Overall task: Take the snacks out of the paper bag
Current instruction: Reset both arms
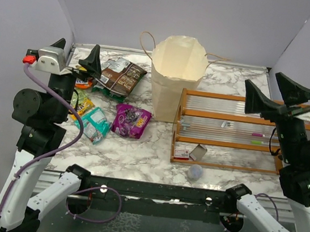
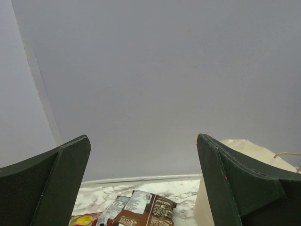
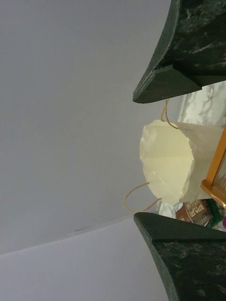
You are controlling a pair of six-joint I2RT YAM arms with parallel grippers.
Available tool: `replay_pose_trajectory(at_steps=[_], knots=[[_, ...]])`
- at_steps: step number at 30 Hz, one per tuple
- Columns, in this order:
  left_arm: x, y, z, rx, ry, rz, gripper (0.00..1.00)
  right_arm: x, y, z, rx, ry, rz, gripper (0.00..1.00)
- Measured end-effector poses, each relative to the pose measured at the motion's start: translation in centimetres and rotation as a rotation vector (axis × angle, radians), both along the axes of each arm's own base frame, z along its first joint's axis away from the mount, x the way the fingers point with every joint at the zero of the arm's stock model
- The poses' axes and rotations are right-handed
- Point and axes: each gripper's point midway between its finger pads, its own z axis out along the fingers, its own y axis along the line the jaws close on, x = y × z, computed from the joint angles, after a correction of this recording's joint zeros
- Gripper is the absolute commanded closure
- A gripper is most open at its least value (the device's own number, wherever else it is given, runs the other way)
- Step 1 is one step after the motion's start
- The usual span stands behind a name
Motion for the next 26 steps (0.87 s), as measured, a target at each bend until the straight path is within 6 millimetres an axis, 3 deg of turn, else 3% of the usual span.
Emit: replay_pose_trajectory(at_steps=[5,9,26], knots=[[-0.1,0.2,-0.1,0.005,-0.002,0.010,0.01,3.6,0.9,-2.0,-0.013,0.110,-0.033,0.01],[-0.5,0.4,0.2,0.001,-0.014,0.014,0.01,4.9,1.1,-3.2,-0.022,0.158,-0.052,0.01],[-0.5,0.5,0.0,-0.002,-0.007,0.021,0.01,3.7,-0.2,-2.1,0.012,0.132,-0.082,0.01]])
